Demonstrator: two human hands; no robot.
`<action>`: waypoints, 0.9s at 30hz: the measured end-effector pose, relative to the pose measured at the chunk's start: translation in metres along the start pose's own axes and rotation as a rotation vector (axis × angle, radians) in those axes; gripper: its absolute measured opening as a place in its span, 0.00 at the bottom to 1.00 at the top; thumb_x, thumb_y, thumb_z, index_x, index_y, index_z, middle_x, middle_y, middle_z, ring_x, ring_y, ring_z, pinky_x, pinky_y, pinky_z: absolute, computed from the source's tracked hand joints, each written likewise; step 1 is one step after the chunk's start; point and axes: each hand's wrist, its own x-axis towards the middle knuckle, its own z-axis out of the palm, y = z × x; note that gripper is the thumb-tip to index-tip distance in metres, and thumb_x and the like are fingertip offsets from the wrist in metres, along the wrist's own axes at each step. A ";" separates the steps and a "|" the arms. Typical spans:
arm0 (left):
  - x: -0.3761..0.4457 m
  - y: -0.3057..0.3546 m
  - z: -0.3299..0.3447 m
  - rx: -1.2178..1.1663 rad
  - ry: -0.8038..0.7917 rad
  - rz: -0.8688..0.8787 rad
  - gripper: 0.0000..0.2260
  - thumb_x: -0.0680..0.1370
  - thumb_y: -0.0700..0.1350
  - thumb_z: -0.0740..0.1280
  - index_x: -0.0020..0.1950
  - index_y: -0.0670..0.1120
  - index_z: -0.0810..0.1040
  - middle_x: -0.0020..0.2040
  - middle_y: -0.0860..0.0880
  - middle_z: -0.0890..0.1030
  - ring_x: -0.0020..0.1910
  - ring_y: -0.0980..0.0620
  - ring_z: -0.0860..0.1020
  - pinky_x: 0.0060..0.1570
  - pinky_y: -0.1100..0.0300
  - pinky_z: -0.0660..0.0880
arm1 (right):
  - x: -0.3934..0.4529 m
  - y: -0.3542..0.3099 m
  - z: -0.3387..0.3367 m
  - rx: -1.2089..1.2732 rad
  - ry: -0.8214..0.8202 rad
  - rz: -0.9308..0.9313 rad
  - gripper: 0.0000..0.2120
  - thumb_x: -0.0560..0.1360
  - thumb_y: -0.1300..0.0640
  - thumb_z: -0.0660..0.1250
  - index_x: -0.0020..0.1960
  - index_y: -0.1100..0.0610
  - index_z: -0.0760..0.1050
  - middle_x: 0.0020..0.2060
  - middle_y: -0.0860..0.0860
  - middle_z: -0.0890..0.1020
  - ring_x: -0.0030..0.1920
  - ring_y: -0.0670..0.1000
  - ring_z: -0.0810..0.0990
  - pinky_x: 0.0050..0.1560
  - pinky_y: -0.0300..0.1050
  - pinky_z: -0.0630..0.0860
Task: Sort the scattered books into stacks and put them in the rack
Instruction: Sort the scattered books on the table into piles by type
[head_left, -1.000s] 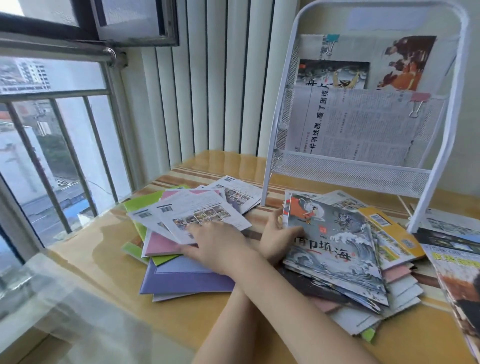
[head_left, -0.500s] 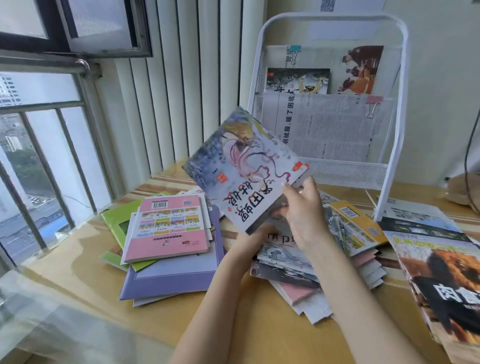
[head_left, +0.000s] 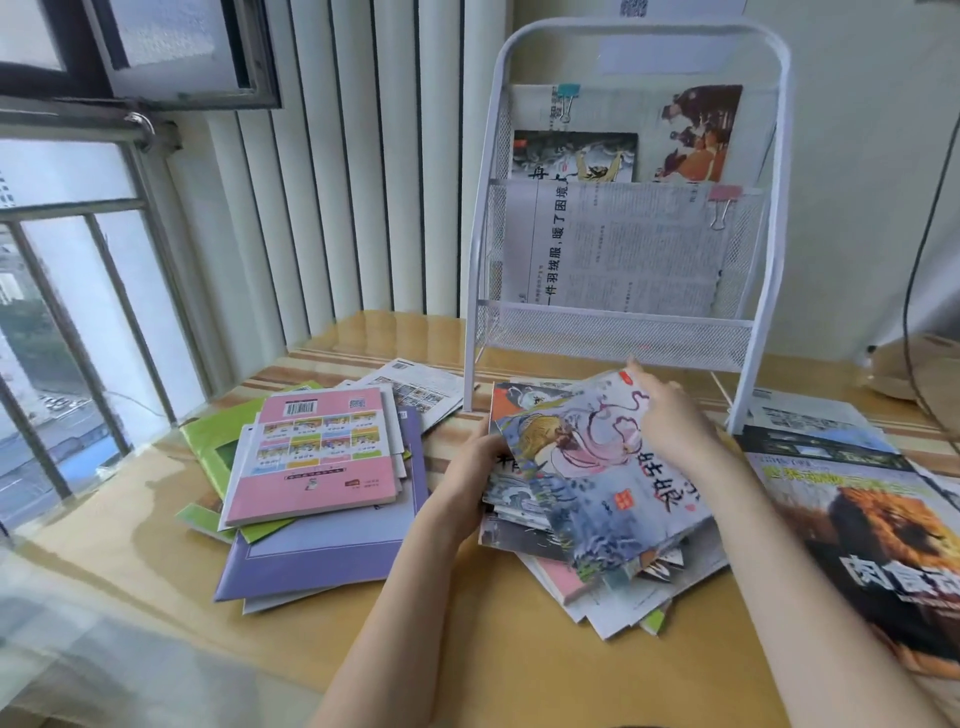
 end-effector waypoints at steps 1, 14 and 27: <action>-0.001 0.001 0.000 -0.020 -0.002 -0.009 0.18 0.76 0.33 0.55 0.62 0.46 0.73 0.36 0.44 0.81 0.28 0.49 0.80 0.28 0.61 0.77 | 0.004 -0.003 0.003 -0.043 0.030 -0.029 0.36 0.75 0.71 0.51 0.75 0.40 0.52 0.68 0.56 0.66 0.61 0.60 0.69 0.57 0.56 0.70; 0.005 -0.009 -0.002 0.185 -0.053 0.072 0.26 0.67 0.34 0.75 0.63 0.45 0.72 0.50 0.43 0.84 0.45 0.46 0.84 0.43 0.54 0.80 | 0.002 -0.025 0.064 0.028 0.075 -0.454 0.30 0.76 0.70 0.53 0.68 0.42 0.69 0.53 0.49 0.68 0.56 0.49 0.64 0.59 0.45 0.65; -0.005 0.015 -0.051 0.044 0.469 -0.032 0.13 0.69 0.36 0.71 0.51 0.34 0.77 0.42 0.37 0.82 0.24 0.47 0.80 0.23 0.63 0.75 | -0.002 0.046 0.027 -0.190 0.048 0.045 0.15 0.78 0.44 0.52 0.58 0.42 0.74 0.63 0.51 0.72 0.64 0.55 0.67 0.64 0.56 0.63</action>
